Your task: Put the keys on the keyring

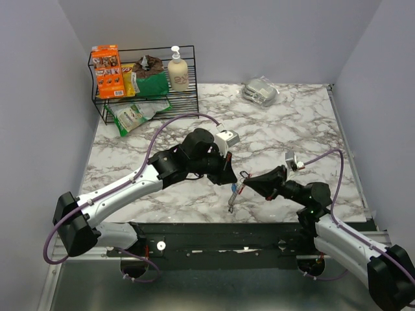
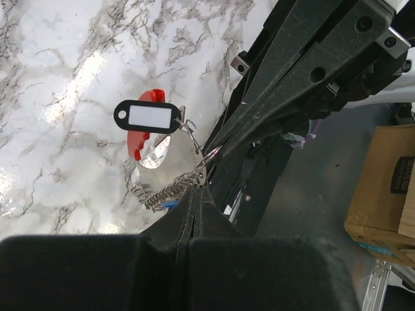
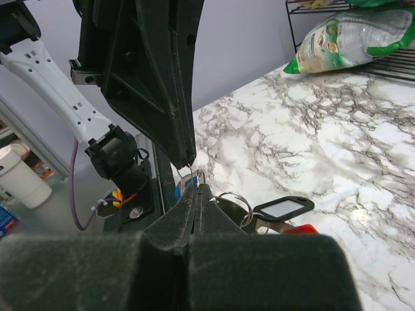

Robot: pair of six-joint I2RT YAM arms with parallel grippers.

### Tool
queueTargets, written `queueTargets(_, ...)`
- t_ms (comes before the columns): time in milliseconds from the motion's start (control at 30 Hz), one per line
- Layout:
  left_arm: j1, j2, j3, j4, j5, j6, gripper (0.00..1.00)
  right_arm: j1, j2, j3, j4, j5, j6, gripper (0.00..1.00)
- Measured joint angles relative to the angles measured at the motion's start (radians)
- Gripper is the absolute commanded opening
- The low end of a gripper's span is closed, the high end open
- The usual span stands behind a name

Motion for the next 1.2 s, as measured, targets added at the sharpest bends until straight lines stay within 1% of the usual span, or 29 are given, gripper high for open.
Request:
queueTargets(367,0.0,0.017,0.009,0.027,0.015,-0.047,0.0,0.0,-0.002,0.0,0.014,-0.02,-0.001,0.0)
queueTargets(800,0.0,0.042,0.032,0.045,0.022,-0.056,0.0,0.0,-0.017,0.0,0.01,-0.031,-0.011,0.0)
queueTargets(1200,0.0,0.039,0.034,-0.006,0.011,-0.05,0.0,0.0,-0.056,0.0,-0.029,-0.03,-0.029,0.0)
